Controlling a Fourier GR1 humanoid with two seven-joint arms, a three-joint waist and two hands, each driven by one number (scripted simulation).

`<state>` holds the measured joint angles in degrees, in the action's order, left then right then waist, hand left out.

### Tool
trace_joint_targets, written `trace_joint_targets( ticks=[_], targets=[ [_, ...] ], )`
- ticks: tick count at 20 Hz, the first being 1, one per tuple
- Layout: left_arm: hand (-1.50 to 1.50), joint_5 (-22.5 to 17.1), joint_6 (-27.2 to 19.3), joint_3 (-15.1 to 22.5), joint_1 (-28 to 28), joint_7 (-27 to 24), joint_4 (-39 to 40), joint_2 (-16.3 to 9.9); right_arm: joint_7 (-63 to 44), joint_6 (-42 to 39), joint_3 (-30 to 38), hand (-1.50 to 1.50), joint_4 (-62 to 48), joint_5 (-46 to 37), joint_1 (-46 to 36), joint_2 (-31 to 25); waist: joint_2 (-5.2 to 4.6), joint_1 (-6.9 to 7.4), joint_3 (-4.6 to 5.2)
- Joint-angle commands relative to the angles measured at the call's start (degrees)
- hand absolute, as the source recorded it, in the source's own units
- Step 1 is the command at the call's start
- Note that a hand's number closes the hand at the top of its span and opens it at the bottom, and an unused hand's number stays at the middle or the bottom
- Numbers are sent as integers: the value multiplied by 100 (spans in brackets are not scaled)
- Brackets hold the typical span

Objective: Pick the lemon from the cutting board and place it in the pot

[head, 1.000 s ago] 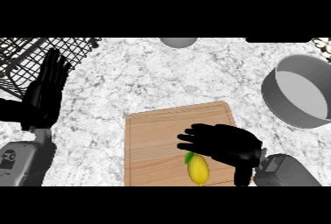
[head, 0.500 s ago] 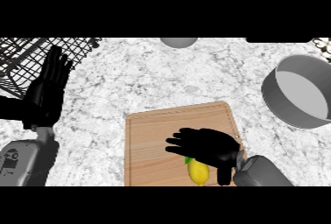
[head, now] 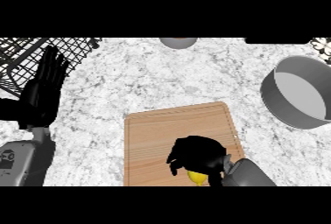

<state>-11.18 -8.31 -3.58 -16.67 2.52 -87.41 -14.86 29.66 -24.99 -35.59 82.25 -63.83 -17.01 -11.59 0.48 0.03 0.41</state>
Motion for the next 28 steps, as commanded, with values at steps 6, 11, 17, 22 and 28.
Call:
trace_joint_targets(
  ticks=[6, 11, 17, 22, 28],
  targets=[
    [0, 307, -26, 193, 241, -260, 36, 352, 375, 439, -187, 150, 34, -394, 370, 147, -47, -6, -41],
    [0, 29, 163, -233, -187, 171, 41, -31, 410, 975, 79, 150, 646, -527, 624, -107, -45, -41, -42],
    [0, 142, 17, -186, 174, 87, -150, 92, -1137, 996, -154, 150, 2131, -939, 2135, 160, -3, -187, -40],
    [0, 165, -11, -153, 539, 54, -401, 153, -1704, 1478, -165, 150, 3793, -958, 3826, -271, 27, -260, -40],
    [0, 102, 121, -183, 481, 37, -344, 102, -2293, 1856, 771, 150, 5512, -788, 4473, -236, 2, -216, -41]
  ],
)
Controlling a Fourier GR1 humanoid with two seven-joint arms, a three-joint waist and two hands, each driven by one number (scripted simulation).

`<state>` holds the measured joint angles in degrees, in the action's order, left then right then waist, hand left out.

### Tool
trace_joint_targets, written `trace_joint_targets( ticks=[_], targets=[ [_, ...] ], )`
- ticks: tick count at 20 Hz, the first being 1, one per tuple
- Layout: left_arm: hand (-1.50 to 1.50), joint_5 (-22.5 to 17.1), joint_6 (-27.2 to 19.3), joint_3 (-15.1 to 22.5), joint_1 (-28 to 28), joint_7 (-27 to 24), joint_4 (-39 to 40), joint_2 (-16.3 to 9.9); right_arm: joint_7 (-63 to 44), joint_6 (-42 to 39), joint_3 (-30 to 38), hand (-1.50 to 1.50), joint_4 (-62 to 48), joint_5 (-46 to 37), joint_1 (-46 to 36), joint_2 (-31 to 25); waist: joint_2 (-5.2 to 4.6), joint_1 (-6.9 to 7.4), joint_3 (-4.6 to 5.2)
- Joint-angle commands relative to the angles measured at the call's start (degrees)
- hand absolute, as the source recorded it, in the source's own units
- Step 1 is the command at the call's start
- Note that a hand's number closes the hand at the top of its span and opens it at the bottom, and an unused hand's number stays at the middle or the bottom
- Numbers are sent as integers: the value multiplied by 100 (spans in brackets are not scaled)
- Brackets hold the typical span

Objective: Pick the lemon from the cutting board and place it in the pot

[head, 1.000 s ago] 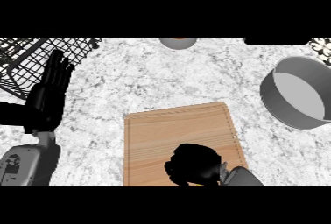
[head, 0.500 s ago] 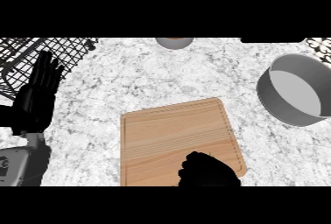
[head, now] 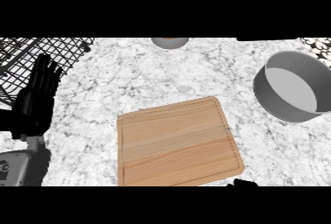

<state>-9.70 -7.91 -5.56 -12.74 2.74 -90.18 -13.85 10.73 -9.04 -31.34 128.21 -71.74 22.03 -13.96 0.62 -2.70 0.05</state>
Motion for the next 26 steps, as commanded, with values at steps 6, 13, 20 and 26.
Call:
trace_joint_targets(
  ticks=[6, 13, 20, 26],
  targets=[
    [0, 15, 21, -60, -247, -30, 251, -16, -480, 412, 1802, 150, 1893, 1165, 468, 358, -59, 71, -15],
    [0, 37, 99, 81, -177, -98, 184, 85, -640, 277, 3594, 150, 1247, 1958, -592, 671, -76, 187, -16],
    [0, -16, 149, 13, -188, -18, 67, 17, -374, -622, 5924, 150, -420, 3234, -1989, -429, -63, 269, -12],
    [0, 241, -66, 288, -203, -95, 147, 322, 736, -606, 7060, 150, -3236, 3981, -2956, -1755, -93, 329, -19]
  ],
)
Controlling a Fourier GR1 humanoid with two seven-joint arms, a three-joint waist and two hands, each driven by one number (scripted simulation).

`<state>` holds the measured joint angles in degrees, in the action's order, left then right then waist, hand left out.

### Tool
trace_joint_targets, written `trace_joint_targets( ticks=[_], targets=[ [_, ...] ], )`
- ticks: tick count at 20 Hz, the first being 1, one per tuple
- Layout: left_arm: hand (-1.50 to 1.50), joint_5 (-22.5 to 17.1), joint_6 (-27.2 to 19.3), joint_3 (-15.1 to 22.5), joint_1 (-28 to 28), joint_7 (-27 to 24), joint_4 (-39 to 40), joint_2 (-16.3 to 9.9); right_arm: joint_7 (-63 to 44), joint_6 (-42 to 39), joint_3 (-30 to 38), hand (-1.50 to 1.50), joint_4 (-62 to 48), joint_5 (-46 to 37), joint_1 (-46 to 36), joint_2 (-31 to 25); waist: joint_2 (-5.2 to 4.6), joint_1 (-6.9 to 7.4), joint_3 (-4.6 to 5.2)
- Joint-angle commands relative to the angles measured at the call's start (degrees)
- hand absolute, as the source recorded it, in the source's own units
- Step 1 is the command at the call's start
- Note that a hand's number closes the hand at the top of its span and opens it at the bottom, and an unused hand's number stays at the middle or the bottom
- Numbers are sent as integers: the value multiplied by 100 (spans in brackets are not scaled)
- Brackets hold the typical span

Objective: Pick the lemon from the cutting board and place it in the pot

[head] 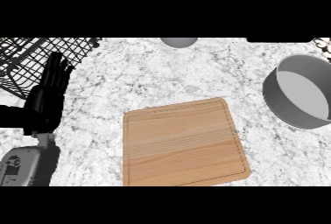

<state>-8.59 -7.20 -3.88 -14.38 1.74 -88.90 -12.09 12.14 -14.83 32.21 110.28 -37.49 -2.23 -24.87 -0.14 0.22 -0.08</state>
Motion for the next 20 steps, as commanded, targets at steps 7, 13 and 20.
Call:
trace_joint_targets(
  ticks=[7, 13, 20],
  targets=[
    [0, -132, 279, -136, -13, 27, 22, -133, 2070, 579, 381, 150, -4210, 178, -1433, -1440, -15, 91, 1],
    [0, 132, -85, 85, -373, 287, 67, 158, 2903, 1417, 105, 150, -6461, -237, -2554, -1870, -32, 115, -3],
    [0, 106, 47, 49, -350, 265, -22, 72, 2884, 1022, -238, 150, -8096, -658, -3143, -2249, -61, 193, -10]
  ],
)
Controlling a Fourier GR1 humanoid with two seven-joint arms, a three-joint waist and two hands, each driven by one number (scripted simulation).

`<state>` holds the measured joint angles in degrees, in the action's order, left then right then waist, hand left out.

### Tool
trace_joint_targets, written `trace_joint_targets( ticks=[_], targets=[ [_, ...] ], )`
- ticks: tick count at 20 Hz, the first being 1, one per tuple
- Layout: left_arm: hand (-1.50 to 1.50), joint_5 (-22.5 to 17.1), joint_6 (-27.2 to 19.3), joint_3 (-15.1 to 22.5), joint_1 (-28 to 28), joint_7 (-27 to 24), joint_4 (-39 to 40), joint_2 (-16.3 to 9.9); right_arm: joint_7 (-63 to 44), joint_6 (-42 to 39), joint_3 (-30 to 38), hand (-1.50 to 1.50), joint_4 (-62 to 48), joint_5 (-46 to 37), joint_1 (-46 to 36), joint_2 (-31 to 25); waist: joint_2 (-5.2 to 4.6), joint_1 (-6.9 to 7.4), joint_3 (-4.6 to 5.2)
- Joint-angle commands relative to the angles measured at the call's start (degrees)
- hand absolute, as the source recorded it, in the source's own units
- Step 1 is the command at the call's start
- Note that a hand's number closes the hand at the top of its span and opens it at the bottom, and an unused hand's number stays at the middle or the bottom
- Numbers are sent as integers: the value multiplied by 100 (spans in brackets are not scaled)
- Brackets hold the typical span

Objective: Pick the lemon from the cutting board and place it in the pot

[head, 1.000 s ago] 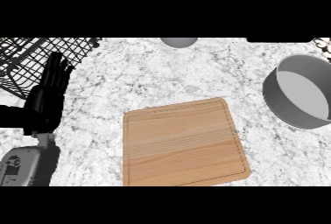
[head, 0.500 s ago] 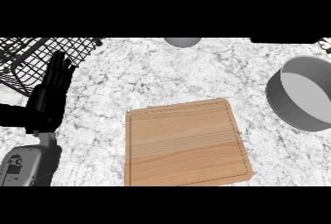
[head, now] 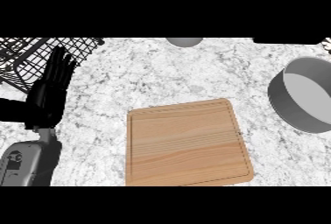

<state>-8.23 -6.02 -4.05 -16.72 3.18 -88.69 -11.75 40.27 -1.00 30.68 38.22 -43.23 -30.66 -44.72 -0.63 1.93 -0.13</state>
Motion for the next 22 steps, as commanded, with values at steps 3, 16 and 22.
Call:
trace_joint_targets(
  ticks=[3, 16, 22],
  targets=[
    [0, 19, -3, -60, -19, -188, 123, 50, 5, -663, -274, -150, -1236, -134, -442, -4, 2, -25, 1],
    [0, 87, -4, -92, -119, -223, 380, 80, 1011, -1931, 391, -150, -2412, 716, -1374, -393, -5, -35, -3],
    [0, 67, 81, -24, 5, -134, 107, 66, 391, -2353, 1053, -150, -2857, 1431, -1449, -679, -7, -45, -7]
  ],
)
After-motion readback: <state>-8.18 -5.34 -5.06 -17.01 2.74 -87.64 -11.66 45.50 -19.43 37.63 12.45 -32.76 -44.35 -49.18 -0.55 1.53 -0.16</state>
